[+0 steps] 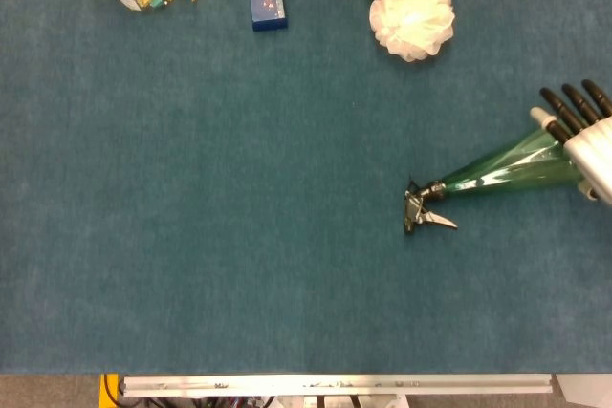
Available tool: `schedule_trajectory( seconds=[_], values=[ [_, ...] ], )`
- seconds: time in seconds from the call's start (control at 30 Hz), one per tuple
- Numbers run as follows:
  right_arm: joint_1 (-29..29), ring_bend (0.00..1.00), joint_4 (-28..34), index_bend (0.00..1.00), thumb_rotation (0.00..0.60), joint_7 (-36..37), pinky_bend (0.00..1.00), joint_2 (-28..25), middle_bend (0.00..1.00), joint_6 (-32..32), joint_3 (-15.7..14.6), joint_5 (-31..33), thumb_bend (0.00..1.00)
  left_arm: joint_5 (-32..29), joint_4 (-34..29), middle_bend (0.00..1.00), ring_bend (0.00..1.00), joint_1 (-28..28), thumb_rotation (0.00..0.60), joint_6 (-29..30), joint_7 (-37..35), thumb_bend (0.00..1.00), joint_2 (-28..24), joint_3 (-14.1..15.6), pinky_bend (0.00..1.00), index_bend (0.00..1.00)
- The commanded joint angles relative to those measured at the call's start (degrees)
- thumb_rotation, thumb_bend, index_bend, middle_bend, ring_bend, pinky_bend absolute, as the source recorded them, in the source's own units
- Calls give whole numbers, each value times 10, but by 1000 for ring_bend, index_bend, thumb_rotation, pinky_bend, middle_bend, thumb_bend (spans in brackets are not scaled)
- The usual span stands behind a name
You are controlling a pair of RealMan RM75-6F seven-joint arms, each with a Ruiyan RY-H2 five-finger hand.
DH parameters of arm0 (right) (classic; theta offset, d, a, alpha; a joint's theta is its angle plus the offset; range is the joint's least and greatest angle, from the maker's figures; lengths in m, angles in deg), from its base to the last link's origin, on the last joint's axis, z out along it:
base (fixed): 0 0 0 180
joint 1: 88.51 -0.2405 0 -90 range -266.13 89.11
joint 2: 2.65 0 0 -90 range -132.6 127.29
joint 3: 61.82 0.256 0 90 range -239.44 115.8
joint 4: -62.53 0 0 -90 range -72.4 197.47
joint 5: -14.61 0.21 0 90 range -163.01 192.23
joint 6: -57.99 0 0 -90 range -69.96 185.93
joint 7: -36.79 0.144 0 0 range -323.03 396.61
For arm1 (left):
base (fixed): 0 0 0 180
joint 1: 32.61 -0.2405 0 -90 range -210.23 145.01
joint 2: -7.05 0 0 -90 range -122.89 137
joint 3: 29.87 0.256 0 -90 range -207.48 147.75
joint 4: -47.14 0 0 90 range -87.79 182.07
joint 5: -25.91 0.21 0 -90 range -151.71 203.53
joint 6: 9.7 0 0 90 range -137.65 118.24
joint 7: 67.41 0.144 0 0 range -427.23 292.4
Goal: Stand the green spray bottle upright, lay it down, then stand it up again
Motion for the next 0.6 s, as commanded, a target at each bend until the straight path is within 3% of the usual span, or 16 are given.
schedule_trajectory(
  seconds=[0.03,0.17,0.3,0.6],
  values=[
    [0,0,-6,138,600,-1,82,1,31,-1,7,9,0,-1,-1,349,391,1,600,-1,1,128,-1,-1,698,336],
    [1,0,6,138,600,19,82,-9,30,6,6,15,0,-3,-2,349,391,2,600,-2,1,128,-1,-2,698,336],
    [-1,0,58,132,600,47,82,-48,31,28,-10,11,0,-2,-1,349,391,1,600,-2,2,128,0,-1,698,336],
    [-18,0,182,127,600,8,82,-123,38,83,-21,41,0,-1,-1,349,391,2,600,-4,7,128,1,0,698,336]
  ],
)
